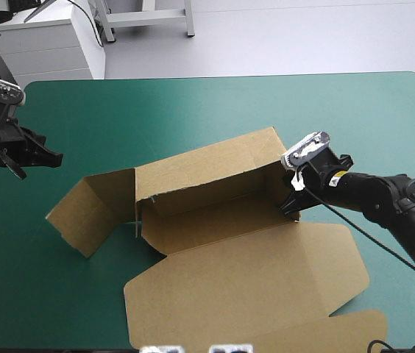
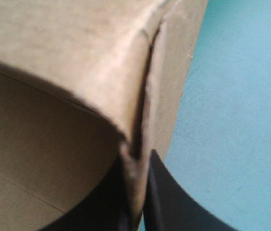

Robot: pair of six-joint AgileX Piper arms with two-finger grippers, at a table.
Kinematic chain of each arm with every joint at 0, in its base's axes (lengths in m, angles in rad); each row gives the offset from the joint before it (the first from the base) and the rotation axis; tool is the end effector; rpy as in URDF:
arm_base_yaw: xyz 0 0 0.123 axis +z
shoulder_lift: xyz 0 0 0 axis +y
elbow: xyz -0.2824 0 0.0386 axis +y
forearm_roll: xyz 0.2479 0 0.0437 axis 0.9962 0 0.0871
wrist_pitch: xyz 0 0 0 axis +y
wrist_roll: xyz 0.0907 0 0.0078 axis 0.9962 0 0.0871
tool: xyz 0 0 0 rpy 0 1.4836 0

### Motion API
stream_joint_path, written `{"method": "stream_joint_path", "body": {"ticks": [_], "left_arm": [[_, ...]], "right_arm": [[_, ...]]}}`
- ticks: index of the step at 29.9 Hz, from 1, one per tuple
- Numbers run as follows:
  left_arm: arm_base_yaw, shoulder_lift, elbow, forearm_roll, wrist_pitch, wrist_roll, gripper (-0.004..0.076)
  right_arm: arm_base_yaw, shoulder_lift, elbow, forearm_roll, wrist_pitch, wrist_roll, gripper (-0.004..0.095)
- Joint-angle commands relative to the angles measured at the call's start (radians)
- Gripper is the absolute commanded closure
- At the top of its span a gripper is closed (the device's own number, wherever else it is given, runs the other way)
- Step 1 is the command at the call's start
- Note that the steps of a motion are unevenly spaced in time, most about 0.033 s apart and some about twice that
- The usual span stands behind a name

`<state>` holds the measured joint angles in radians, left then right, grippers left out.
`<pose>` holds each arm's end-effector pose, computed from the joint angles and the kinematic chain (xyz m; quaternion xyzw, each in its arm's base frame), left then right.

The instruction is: Fold the box

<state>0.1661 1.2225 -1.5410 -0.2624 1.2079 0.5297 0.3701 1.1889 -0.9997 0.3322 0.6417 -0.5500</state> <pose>0.2243 0.0152 0.4579 0.1689 0.9034 0.0038 0.3940 0.2262 0.1068 0.3370 -0.3279 0.8454 0.1077 0.4076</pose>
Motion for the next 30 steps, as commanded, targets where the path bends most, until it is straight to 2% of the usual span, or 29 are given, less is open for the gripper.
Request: {"method": "stream_joint_path", "body": {"ticks": [1, 4, 7, 17, 27, 30], "left_arm": [[0.004, -0.022, -0.022, -0.026, -0.022, -0.017, 0.0718], [0.004, -0.022, -0.022, -0.026, -0.027, -0.017, 0.0718], [0.004, -0.022, -0.022, -0.026, -0.046, -0.019, 0.0718], [0.004, -0.022, -0.022, -0.024, -0.046, -0.020, 0.0718], [0.004, -0.020, -0.022, -0.028, -0.044, -0.020, 0.0718], [0.004, -0.020, -0.022, -0.028, -0.033, -0.020, 0.0718]], "right_arm": [[-0.005, -0.020, -0.136, -0.124, 0.188, 0.211, 0.0927], [-0.009, 0.011, -0.206, -0.228, 0.298, 0.335, 0.0927], [-0.020, 0.066, -0.240, -0.305, 0.348, 0.401, 0.0927], [-0.100, 0.292, -0.298, -0.248, 0.357, 0.420, 0.0927], [-0.104, 0.523, -0.532, -0.244, 0.382, 0.451, 0.0926], [-0.104, 0.567, -0.589, -0.242, 0.397, 0.461, 0.0860]]}}
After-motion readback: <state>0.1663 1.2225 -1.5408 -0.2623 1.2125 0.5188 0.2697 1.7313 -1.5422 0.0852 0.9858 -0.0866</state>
